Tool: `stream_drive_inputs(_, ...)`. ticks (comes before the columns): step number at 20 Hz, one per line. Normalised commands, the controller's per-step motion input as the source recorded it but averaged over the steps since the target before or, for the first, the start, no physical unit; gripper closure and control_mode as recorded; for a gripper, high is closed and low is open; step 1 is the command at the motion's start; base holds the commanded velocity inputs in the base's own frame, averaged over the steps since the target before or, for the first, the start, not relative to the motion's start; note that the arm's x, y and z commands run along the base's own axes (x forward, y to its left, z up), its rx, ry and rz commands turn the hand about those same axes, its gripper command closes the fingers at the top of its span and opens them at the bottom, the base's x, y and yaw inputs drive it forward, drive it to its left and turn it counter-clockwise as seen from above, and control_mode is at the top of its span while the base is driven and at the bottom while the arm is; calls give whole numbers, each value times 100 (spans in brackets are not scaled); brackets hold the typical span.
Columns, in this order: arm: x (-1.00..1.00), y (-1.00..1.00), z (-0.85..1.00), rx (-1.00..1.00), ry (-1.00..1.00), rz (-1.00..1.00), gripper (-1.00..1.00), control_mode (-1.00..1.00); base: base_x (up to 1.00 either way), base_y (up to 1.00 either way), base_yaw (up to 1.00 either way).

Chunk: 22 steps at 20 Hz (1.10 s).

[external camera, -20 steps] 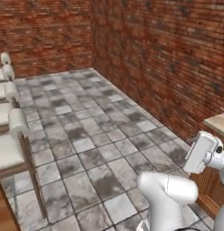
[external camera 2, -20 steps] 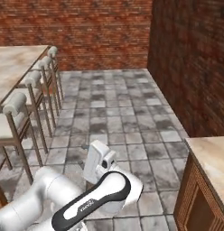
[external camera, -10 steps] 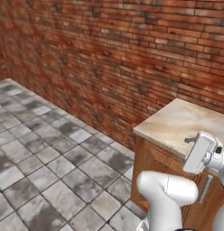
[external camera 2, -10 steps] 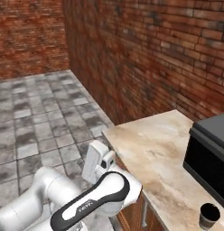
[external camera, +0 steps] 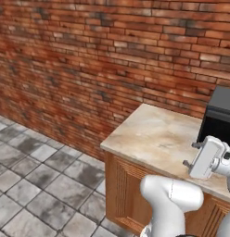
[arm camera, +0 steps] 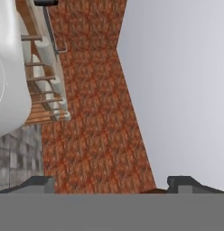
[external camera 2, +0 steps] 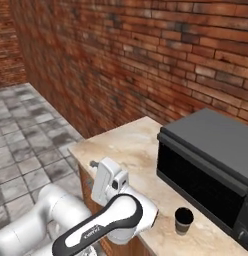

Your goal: Move the drinks to the dining counter.

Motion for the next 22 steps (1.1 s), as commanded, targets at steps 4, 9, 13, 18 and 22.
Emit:
stream_drive_inputs(4, 0, 0, 0, 0, 0, 0, -100, 100, 1, -89, -52)
stream_drive_inputs(9, 0, 0, 0, 0, 0, 0, -100, 100, 0, -89, -50)
stream_drive_inputs(13, 0, 0, 0, 0, 0, 0, -100, 100, 2, -96, -51)
stream_drive_inputs(18, 0, 0, 0, 0, 0, 0, -100, 100, 0, -100, -51)
stream_drive_inputs(22, 0, 0, 0, 0, 0, 0, -100, 100, 0, -100, -50)
